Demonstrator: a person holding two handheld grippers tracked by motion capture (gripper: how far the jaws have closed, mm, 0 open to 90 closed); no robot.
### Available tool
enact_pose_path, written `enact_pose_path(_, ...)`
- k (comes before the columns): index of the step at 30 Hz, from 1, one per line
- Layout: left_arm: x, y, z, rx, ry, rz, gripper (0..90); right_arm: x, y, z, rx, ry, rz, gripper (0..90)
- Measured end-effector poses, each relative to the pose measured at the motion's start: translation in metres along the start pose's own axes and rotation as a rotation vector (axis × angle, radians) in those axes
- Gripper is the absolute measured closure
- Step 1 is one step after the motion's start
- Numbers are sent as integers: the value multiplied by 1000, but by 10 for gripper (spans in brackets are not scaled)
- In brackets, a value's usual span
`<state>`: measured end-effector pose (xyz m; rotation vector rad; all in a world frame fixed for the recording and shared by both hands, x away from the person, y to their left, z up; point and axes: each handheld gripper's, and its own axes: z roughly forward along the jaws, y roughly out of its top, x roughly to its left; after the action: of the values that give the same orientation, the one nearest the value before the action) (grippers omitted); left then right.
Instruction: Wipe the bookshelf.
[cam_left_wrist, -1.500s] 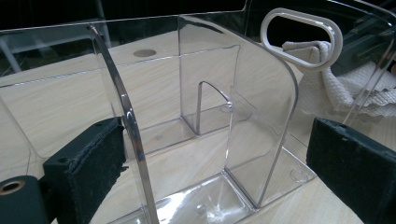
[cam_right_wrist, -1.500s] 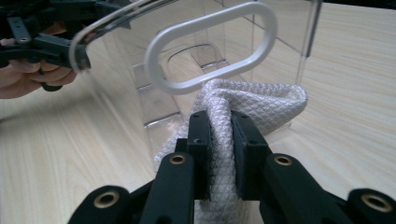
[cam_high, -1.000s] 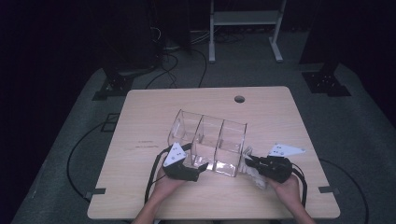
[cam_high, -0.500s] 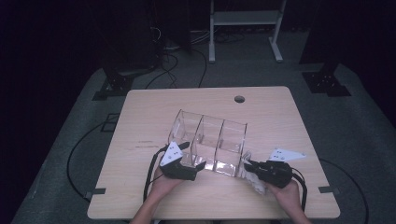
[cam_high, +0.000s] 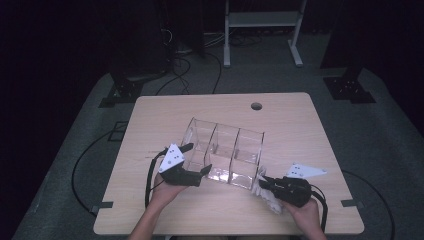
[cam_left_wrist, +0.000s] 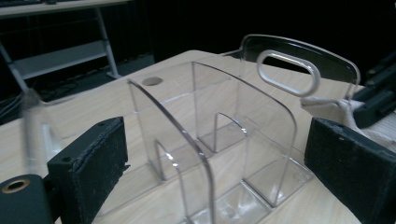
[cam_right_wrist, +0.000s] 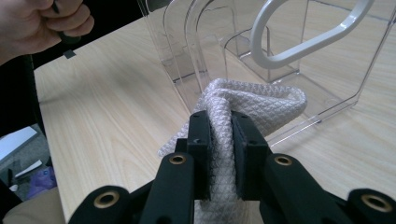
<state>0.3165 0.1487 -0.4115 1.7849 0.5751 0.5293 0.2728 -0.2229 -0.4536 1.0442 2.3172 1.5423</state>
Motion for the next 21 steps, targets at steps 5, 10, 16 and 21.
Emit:
enact_pose_path(5, 8, 4, -8, -14, 21, -6, 58, 3, -1, -1, -5, 4, 4, 785)
enact_pose_path(10, 14, 3, -13, -14, 44, -9, 57, 7, -1, -1, -9, 9, 1, 785)
enact_pose_path(16, 29, -4, -14, 17, 74, -33, 57, 9, 0, -1, -15, 12, 5, 785)
enact_pose_path(21, 38, -10, -9, 44, 68, -50, 57, 8, 1, 3, -15, 9, 7, 784)
